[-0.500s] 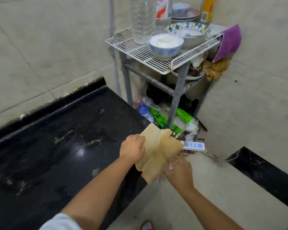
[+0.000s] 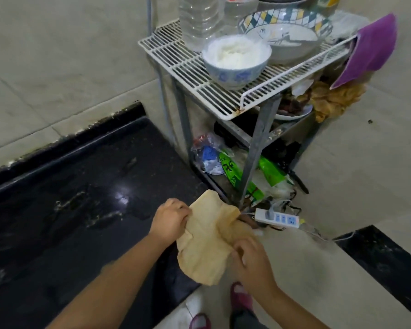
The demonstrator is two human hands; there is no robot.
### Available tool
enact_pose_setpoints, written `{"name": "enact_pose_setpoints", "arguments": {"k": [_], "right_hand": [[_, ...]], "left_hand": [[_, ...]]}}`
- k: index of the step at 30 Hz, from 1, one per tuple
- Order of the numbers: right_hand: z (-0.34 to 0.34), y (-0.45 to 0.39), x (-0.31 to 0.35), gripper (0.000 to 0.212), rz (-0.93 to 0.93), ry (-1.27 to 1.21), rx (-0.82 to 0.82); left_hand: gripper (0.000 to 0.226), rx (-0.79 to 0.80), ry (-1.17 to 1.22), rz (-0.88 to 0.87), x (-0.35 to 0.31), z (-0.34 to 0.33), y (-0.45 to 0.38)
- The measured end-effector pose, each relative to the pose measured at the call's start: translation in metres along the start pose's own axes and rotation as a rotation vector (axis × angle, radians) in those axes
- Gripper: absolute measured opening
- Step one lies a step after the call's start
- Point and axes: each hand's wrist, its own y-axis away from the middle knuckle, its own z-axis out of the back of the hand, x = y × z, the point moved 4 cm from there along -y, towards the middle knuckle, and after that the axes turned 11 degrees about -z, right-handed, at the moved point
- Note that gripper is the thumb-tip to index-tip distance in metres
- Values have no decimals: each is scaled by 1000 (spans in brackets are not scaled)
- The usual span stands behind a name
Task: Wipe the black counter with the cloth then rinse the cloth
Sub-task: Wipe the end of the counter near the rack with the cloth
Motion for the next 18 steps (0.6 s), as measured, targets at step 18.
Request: {"name": "enact_pose_setpoints", "arguments": {"k": [18], "right_hand": [[91,-65,64,13,437,-126,-123]], "left_hand": [[18,-466,168,394,-36,98,33]]}}
